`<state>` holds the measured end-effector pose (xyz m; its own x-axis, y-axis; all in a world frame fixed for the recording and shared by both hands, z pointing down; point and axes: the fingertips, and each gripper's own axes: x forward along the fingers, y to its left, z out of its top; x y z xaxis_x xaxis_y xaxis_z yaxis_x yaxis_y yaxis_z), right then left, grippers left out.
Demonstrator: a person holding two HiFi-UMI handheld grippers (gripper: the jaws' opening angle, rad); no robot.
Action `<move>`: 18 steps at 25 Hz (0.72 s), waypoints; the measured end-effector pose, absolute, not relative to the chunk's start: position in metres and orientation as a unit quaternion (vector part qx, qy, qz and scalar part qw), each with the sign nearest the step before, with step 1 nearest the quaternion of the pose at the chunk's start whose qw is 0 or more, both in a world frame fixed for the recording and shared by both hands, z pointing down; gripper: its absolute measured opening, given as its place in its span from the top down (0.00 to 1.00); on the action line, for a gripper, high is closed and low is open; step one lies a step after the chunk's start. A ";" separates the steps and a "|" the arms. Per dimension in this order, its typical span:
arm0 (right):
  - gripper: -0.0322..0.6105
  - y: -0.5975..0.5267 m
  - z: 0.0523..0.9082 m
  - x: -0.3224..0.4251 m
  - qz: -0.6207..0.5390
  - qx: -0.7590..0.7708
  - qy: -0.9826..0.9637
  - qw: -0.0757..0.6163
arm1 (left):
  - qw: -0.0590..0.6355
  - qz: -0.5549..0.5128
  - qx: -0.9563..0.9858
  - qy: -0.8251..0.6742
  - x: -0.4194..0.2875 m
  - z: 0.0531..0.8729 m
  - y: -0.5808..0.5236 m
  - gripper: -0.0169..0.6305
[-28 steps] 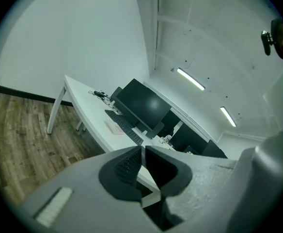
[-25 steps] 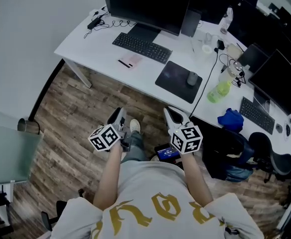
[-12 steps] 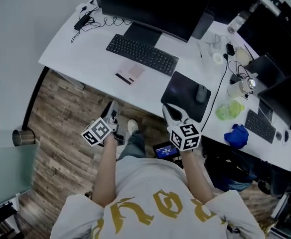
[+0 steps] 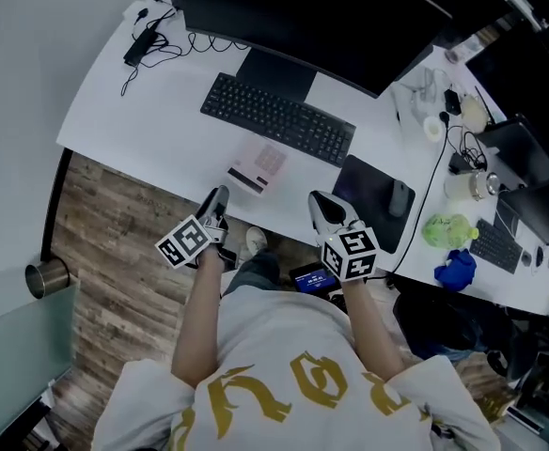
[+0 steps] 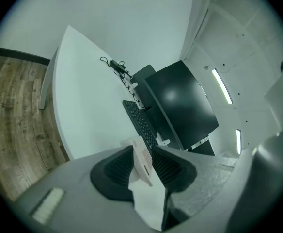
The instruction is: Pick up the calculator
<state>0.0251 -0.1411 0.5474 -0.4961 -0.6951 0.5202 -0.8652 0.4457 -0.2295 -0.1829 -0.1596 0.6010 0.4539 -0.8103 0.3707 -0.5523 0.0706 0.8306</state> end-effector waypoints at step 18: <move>0.91 -0.161 0.588 0.029 0.289 0.497 -0.790 0.213 | 0.620 -0.128 0.632 -0.446 -0.157 0.650 -0.202 0.80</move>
